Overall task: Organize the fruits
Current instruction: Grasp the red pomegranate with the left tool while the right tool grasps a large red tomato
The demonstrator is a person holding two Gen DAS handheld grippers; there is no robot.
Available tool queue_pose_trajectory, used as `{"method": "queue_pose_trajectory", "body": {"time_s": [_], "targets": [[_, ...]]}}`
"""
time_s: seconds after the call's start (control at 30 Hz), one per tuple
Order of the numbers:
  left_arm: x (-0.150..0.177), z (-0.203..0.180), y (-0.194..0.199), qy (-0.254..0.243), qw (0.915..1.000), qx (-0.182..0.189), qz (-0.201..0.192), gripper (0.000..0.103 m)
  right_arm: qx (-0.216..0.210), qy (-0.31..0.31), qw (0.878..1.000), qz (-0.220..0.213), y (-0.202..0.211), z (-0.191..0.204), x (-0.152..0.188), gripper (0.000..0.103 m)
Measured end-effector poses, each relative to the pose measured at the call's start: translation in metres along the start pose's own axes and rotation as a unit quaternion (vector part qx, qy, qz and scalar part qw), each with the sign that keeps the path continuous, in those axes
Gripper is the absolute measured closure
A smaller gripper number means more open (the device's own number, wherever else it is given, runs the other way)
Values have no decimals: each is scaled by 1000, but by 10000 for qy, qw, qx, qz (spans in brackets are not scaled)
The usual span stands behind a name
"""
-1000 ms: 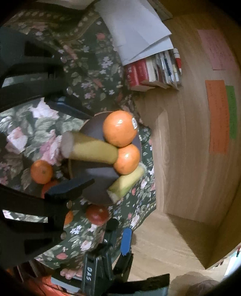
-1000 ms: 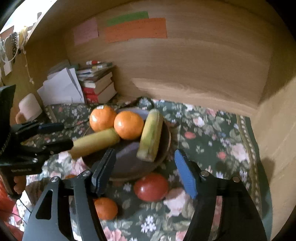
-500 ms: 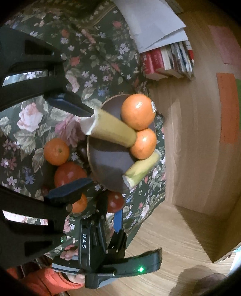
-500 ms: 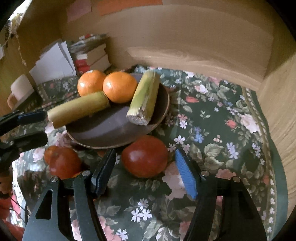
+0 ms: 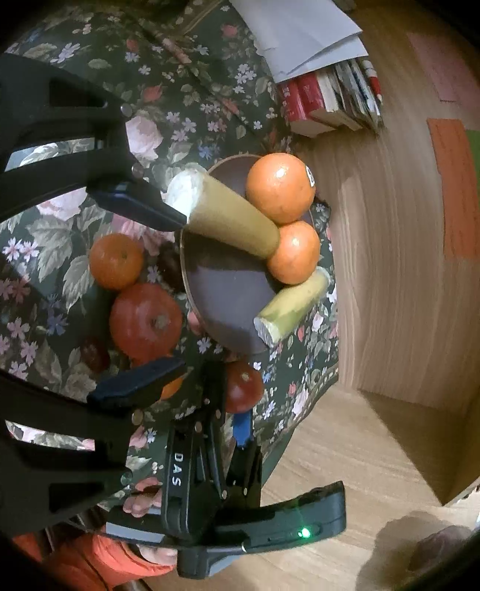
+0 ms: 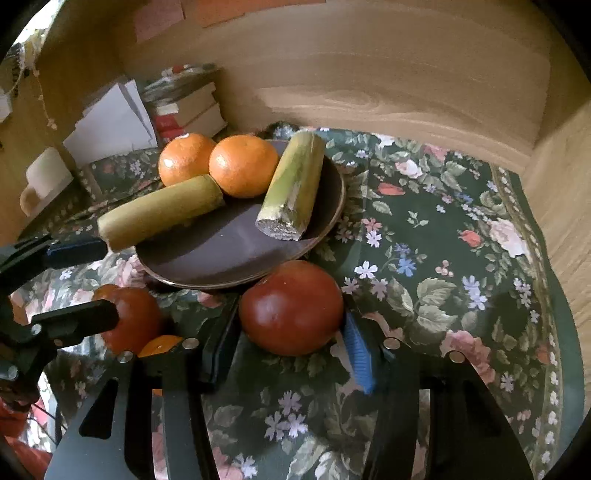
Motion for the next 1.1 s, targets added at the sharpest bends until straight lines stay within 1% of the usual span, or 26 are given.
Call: {"method": "queue_pose_trajectory", "body": {"time_s": [0.07, 0.17, 0.2, 0.33, 0.47, 0.63, 0.67, 0.77, 1.03, 1.07, 1.1], "targets": [[1, -3, -1, -50, 10000, -7, 17, 33, -30, -21, 10000, -64, 6, 0, 1, 54], [4, -4, -4, -11, 10000, -76, 63, 43, -83, -65, 9999, -135, 15, -2, 4, 54], [5, -4, -3, 24, 10000, -15, 62, 45, -89, -73, 9998, -154, 18, -2, 5, 54], [10, -4, -3, 78, 9998, 100, 152, 46, -108, -118, 9997, -204, 25, -5, 8, 54], [13, -9, -4, -29, 9999, -3, 159, 46, -115, -114, 9995, -260, 31, -4, 9, 54], [9, -10, -12, 46, 9998, -31, 199, 46, -197, -109, 9992, -318, 36, 0, 10, 54], [8, -10, -14, 66, 9997, -22, 215, 47, -198, -89, 9992, -324, 36, 1, 10, 54], [6, -10, -18, 101, 9995, 104, 263, 56, -218, -66, 9992, -326, 37, 4, 10, 54], [5, -11, -13, 70, 9996, 129, 243, 57, -261, -52, 9989, -375, 39, 7, 7, 54], [5, -12, -11, 61, 9996, 141, 222, 59, -268, -40, 9989, -394, 40, 8, 5, 54], [4, -12, -8, 54, 9997, 163, 189, 64, -269, -17, 9988, -416, 41, 9, 3, 54]]}}
Point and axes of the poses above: each gripper's, at about its wrist camera, not at the fingertips, and y roughly against the way its jaws point, z to its left, x to its underside, the point moved 3 cm from there along -y, roughly the way its jaws point, and after that the axes turned 2 degrees about x, right-handed, at the moved point
